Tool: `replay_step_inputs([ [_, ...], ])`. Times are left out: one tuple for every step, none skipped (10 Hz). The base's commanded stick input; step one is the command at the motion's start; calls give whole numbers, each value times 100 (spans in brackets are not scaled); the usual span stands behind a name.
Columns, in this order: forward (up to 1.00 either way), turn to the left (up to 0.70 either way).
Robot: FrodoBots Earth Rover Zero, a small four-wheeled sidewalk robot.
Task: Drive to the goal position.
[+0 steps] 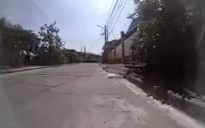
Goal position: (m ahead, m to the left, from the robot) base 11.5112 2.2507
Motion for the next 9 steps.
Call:
replay_step_inputs([
  [100,0],
  [100,0],
  [100,0],
  [100,0],
  [100,0],
  [100,0],
  [100,0],
  [100,0],
  [100,0],
])
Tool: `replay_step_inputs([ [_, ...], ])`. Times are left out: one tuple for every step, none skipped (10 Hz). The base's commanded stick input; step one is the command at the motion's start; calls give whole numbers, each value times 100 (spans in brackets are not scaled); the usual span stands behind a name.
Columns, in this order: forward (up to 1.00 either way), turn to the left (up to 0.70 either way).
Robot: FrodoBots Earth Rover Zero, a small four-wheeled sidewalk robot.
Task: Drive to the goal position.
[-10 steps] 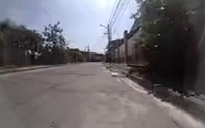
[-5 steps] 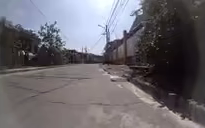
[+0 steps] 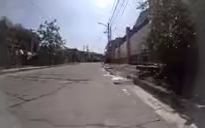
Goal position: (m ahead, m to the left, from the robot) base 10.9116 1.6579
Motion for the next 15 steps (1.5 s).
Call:
replay_step_inputs([
  [100,0],
  [100,0],
  [100,0],
  [100,0],
  [100,0],
  [100,0],
  [100,0],
  [100,0],
  [100,0],
  [100,0],
  [100,0],
  [100,0],
  [100,0],
  [100,0],
  [100,0],
])
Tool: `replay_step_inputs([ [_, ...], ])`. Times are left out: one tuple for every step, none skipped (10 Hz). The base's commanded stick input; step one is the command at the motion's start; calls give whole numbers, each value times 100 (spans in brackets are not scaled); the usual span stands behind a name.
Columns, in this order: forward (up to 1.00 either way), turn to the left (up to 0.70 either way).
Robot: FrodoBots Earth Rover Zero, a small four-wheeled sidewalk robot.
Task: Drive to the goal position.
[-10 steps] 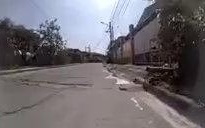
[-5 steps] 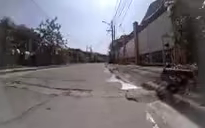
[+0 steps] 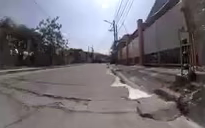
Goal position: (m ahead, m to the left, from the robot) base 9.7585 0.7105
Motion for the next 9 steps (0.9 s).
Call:
replay_step_inputs([
  [100,0],
  [100,0],
  [100,0],
  [100,0],
  [90,0],
  [48,0],
  [0,0],
  [71,0],
  [100,0],
])
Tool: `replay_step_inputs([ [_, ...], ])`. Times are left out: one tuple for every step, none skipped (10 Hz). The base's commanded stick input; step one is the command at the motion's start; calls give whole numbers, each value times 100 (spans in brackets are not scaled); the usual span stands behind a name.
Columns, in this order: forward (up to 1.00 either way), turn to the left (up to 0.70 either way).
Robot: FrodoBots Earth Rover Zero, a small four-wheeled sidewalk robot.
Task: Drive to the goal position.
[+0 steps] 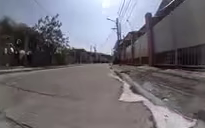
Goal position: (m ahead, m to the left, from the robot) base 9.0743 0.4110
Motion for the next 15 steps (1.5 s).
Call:
replay_step_inputs([
  [100,0],
  [100,0],
  [100,0],
  [100,0],
  [100,0],
  [100,0],
  [100,0],
  [100,0],
  [100,0],
  [100,0],
  [100,0],
  [100,0],
  [100,0],
  [100,0],
  [100,0],
])
